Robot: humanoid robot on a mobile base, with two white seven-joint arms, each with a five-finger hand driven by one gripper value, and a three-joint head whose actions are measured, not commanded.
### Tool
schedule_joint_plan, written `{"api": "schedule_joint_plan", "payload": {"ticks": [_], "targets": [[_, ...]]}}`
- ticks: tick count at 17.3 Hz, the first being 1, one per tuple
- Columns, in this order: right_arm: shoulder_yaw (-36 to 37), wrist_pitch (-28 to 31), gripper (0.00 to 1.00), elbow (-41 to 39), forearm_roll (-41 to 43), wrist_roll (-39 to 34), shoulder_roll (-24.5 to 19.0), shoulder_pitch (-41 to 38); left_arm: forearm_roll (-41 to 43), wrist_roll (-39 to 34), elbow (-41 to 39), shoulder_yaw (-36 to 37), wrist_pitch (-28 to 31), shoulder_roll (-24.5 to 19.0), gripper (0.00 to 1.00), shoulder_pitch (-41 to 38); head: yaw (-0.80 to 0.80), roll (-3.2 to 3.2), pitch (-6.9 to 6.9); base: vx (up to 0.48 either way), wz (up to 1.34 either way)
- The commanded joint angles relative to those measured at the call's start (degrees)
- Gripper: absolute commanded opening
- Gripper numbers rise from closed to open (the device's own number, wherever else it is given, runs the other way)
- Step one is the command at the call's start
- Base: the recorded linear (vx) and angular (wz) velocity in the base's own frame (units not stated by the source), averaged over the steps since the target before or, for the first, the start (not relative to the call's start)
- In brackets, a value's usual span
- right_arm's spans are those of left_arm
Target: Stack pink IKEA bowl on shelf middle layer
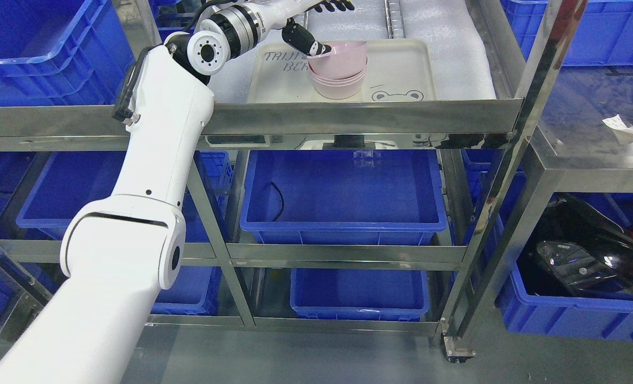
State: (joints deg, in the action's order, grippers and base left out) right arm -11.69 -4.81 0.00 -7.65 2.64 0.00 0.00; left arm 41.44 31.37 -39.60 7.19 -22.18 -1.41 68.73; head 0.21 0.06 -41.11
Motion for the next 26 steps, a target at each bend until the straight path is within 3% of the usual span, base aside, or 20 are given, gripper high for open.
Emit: {"api": "schedule_joint_plan", "payload": {"ticks": [1, 5, 7, 12, 16, 18, 20, 23, 26], "targets": [[0.01, -0.03, 1.0, -1.0, 0.0, -0.01, 1.0, -0.88, -20.84, -0.52, -14.08, -4.48, 5.12, 0.41, 0.7, -7.46, 0.0, 0.0, 0.0, 0.0, 0.0], [0.01, -0.03, 1.0, -1.0, 0.0, -0.01, 1.0, -0.88, -31.58, -0.96, -23.22, 3.86, 4.61, 0.41, 0.84, -17.46, 0.0, 0.0, 0.0, 0.0, 0.0], [0.01, -0.03, 1.0, -1.0, 0.0, -0.01, 1.0, -0.88, -31.94, -1.13, -28.66, 7.12, 2.25, 0.41, 0.98, -24.31, 0.0, 0.0, 0.0, 0.0, 0.0], [0.01, -0.03, 1.0, -1.0, 0.0, -0.01, 1.0, -0.88, -31.86, -1.05, -39.92, 10.56, -11.19, 0.41, 0.99, -43.91, 0.0, 0.0, 0.0, 0.0, 0.0], [0.01, -0.03, 1.0, -1.0, 0.0, -0.01, 1.0, -0.88, -31.77, -1.13, -40.82, 10.74, -20.08, 0.41, 0.99, -58.93, 0.0, 0.0, 0.0, 0.0, 0.0], [0.01, -0.03, 1.0, -1.0, 0.0, -0.01, 1.0, -0.88, -31.86, -2.18, -40.03, 10.04, -20.54, 0.41, 0.99, -65.1, 0.0, 0.0, 0.0, 0.0, 0.0], [0.01, -0.03, 1.0, -1.0, -0.08, -0.01, 1.0, -0.88, -32.03, -10.66, -37.49, 9.33, -20.45, 0.41, 0.99, -69.94, 0.0, 0.0, 0.0, 0.0, 0.0], [0.01, -0.03, 1.0, -1.0, 0.0, -0.01, 1.0, -0.88, -32.38, -29.55, -31.17, 8.89, -19.75, 0.41, 0.99, -72.5, 0.0, 0.0, 0.0, 0.0, 0.0], [0.01, -0.03, 1.0, -1.0, -0.08, -0.01, 1.0, -0.88, -38.68, -30.93, -29.13, 6.53, -18.7, 0.41, 0.99, -74.44, 0.0, 0.0, 0.0, 0.0, 0.0]]}}
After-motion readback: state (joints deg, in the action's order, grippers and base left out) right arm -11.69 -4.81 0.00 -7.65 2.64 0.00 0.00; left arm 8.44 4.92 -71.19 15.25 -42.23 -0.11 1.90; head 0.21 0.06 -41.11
